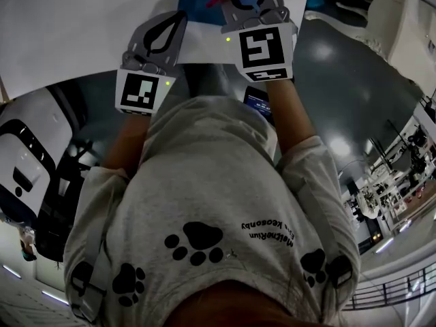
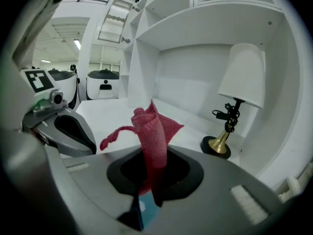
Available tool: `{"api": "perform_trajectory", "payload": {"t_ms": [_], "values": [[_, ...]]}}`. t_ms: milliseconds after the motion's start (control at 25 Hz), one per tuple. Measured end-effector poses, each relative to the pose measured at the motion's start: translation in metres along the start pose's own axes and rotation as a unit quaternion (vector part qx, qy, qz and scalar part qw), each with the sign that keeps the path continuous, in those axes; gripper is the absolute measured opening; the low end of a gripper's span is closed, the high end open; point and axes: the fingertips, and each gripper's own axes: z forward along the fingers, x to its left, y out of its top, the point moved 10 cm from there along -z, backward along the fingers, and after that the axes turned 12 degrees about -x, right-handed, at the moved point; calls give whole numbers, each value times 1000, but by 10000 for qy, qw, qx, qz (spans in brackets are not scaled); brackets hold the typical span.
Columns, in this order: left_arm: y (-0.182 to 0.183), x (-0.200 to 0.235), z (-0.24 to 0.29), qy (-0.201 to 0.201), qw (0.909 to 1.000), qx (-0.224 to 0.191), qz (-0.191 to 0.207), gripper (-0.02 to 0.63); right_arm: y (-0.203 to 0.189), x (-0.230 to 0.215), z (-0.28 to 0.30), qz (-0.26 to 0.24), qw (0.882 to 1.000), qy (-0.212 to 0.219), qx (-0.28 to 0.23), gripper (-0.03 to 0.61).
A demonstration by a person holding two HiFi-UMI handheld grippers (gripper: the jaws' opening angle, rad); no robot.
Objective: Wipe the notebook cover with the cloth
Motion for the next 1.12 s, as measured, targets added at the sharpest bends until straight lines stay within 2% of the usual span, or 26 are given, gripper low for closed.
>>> {"api": "perform_trajectory", "payload": {"t_ms": [160,280,560,840,1120], "values": [[-16,1,2,40,9994,314,-143,-3,-11,0,13,-90,9992,158,350,49],[-23,3,5,36,9979,590,-274,-3,-21,0,22,-144,9963,248,814,49],[-34,3,9,14,9929,1145,-333,-3,-28,4,40,-374,9875,626,1400,49],[-41,4,13,30,9864,1579,-452,-3,-34,8,62,-490,9691,1076,2164,49],[-49,4,16,-29,9799,1889,-635,-3,-38,11,79,-573,9527,1347,2663,49]]}}
